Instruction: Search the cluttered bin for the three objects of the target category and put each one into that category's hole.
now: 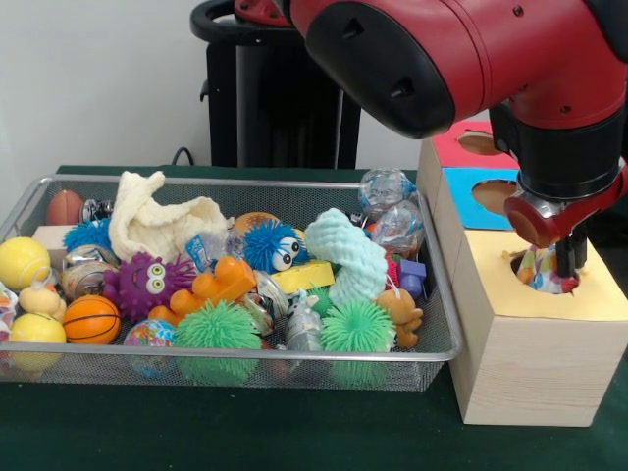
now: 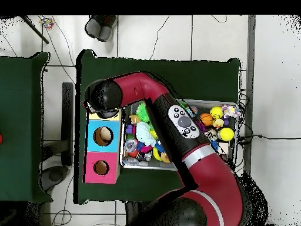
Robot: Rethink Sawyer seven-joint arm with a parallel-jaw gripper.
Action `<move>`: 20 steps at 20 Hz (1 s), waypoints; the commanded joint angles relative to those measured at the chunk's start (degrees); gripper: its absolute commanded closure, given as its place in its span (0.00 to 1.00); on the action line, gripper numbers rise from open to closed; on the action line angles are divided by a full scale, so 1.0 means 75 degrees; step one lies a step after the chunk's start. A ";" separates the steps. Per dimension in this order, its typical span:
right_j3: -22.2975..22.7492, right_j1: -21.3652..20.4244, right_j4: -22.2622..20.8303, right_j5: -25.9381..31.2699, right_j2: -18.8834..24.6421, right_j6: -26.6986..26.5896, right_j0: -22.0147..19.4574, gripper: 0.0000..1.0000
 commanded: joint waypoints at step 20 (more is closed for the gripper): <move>-0.1560 0.1326 -0.1668 -0.0451 -0.1789 -0.0688 -0.0226 1.00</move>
